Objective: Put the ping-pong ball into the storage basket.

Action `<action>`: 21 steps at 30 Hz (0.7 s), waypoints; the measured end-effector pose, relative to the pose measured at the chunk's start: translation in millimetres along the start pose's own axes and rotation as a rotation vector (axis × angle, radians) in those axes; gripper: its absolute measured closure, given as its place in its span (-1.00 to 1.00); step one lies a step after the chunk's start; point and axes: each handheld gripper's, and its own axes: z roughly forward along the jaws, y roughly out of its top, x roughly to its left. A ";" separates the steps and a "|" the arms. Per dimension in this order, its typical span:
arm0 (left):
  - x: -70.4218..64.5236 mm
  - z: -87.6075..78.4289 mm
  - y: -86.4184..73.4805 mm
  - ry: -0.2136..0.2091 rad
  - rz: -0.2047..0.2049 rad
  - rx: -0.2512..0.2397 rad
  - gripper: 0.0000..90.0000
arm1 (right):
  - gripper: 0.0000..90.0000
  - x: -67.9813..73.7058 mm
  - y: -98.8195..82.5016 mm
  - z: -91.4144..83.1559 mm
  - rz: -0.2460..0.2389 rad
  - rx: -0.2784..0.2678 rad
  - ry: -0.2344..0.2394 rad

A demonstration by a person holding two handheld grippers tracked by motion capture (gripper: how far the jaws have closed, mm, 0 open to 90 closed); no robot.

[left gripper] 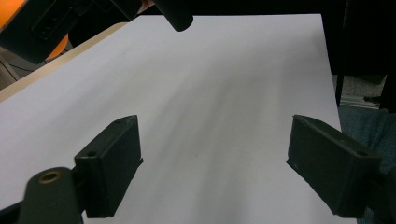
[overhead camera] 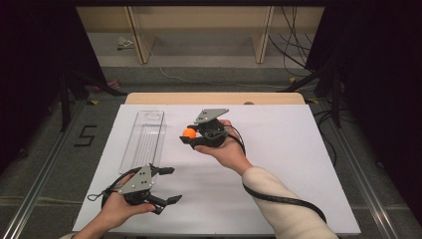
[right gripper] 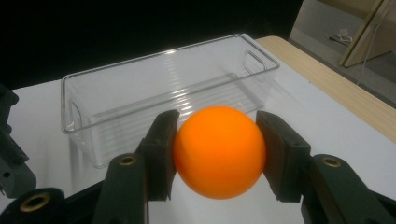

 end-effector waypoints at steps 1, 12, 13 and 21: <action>-0.1 0.1 0.1 -0.001 0.000 -0.001 -0.62 | 0.14 0.2 0.2 0.5 0.000 0.000 0.002; -0.7 0.7 0.1 -0.006 -0.003 -0.003 -0.63 | 0.14 -0.3 2.8 3.7 0.003 0.001 0.002; -0.5 0.5 0.2 -0.007 0.002 0.000 -0.63 | 0.14 -0.5 2.9 4.0 0.001 0.003 0.001; -0.8 1.4 0.3 -0.009 -0.001 -0.002 -0.63 | 0.14 0.5 6.1 8.2 -0.003 0.008 0.009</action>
